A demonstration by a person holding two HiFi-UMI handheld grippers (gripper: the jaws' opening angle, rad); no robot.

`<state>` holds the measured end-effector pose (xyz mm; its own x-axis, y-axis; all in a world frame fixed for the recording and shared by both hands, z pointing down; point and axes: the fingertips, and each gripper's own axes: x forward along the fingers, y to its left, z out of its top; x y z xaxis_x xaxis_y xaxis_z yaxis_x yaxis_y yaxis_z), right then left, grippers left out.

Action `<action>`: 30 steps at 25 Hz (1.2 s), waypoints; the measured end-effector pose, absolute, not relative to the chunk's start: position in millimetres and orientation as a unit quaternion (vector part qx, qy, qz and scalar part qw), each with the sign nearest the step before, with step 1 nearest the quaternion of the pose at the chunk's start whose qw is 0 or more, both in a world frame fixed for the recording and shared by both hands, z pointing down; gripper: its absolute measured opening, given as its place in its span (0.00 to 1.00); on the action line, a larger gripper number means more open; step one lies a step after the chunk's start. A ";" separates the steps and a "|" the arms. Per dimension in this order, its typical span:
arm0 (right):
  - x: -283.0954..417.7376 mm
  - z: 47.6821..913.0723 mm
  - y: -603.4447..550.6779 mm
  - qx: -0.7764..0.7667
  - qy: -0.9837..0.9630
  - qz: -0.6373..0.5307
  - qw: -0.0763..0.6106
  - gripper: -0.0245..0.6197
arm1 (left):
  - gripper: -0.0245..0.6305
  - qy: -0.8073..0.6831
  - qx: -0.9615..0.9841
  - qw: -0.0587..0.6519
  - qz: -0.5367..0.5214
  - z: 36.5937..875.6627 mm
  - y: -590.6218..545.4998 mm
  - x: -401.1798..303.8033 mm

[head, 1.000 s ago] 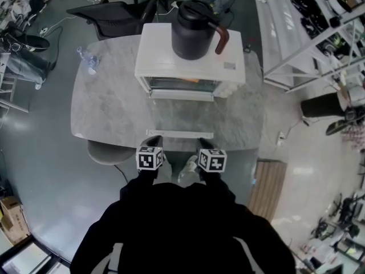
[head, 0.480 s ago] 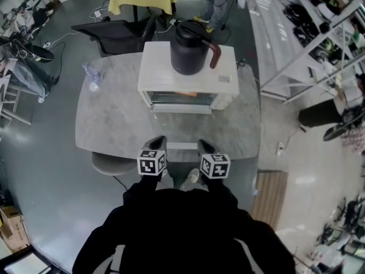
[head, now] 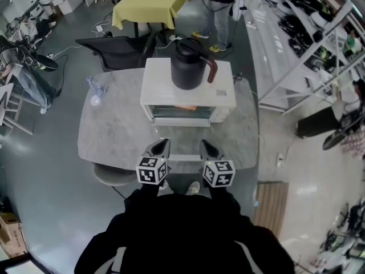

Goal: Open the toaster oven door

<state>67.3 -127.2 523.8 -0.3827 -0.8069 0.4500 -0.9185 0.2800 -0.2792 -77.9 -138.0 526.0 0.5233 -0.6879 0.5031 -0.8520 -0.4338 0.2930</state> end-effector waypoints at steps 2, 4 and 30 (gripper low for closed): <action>68.9 510.4 -132.0 0.548 -0.795 0.241 0.098 0.04 | 0.04 -0.462 0.837 0.253 0.146 513.6 -142.5 -76.4; 68.8 498.7 -136.1 0.549 -0.799 0.230 0.088 0.04 | 0.04 -0.461 0.844 0.239 0.137 501.3 -146.3 -74.6; 78.8 425.1 -148.7 0.574 -0.806 0.142 0.019 0.04 | 0.04 -0.462 0.878 0.112 0.054 411.1 -155.5 -61.9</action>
<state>78.8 -148.7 425.1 -0.3394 -0.9203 0.1947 -0.9313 0.2996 -0.2072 -61.9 -155.5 411.1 0.5675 -0.7992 0.1979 -0.8233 -0.5479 0.1481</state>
